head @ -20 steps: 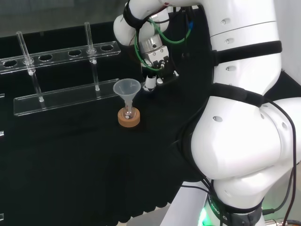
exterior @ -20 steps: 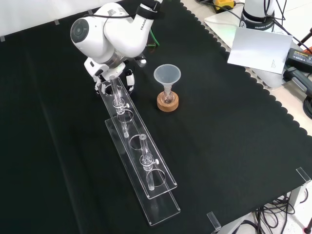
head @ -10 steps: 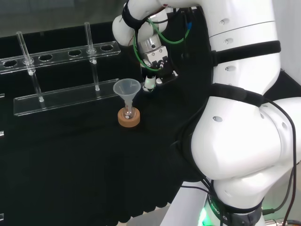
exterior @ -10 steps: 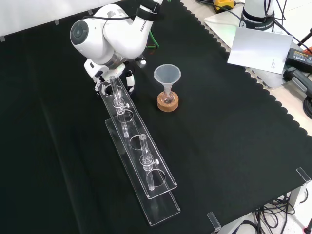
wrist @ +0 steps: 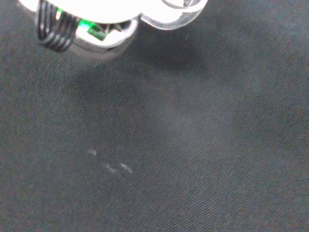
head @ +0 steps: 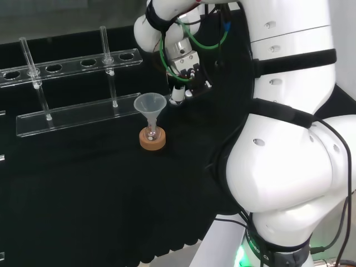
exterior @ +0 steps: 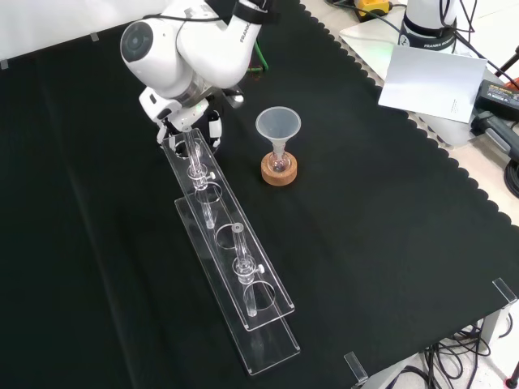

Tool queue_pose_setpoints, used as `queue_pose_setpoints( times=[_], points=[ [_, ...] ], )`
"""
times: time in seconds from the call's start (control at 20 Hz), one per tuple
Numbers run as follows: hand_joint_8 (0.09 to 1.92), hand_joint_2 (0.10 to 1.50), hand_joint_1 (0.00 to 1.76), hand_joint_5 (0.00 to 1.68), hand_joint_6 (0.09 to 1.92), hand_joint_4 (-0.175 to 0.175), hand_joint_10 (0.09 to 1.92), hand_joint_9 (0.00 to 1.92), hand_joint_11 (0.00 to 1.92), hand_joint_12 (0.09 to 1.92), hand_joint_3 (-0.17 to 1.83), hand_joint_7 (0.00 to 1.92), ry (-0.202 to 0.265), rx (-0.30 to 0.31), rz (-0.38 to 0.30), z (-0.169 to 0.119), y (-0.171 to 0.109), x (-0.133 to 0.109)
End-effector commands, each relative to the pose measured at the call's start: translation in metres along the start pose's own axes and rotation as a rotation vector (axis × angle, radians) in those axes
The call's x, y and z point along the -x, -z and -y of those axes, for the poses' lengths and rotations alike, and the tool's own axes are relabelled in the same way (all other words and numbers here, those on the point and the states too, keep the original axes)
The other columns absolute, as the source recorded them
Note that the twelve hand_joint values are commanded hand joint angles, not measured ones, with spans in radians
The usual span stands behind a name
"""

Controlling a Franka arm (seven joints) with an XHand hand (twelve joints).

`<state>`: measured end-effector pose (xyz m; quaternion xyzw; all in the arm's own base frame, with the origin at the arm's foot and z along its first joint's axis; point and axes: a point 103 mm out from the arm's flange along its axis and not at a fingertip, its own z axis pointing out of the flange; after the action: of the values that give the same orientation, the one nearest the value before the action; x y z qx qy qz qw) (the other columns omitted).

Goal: Pick up the weighing funnel.

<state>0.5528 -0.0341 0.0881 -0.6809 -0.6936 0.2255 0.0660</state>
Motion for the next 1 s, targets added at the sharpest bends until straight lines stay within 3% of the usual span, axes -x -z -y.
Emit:
queue_pose_setpoints(
  times=[0.05,0.55,1.0],
  points=[
    [0.67,0.7,1.14,1.36,0.45,0.175,0.29,1.1,0.98,0.95,0.52,0.66,-0.033,0.013,-0.003,0.012,0.015,0.015],
    [0.67,0.7,1.14,1.37,0.44,0.175,0.28,1.1,0.98,0.94,0.52,0.65,-0.099,-0.011,-0.003,0.051,0.049,0.044],
    [0.67,0.7,1.14,1.37,0.43,0.175,0.26,1.09,0.98,0.94,0.52,0.64,-0.135,0.017,0.006,0.1,0.078,0.056]
  ],
)
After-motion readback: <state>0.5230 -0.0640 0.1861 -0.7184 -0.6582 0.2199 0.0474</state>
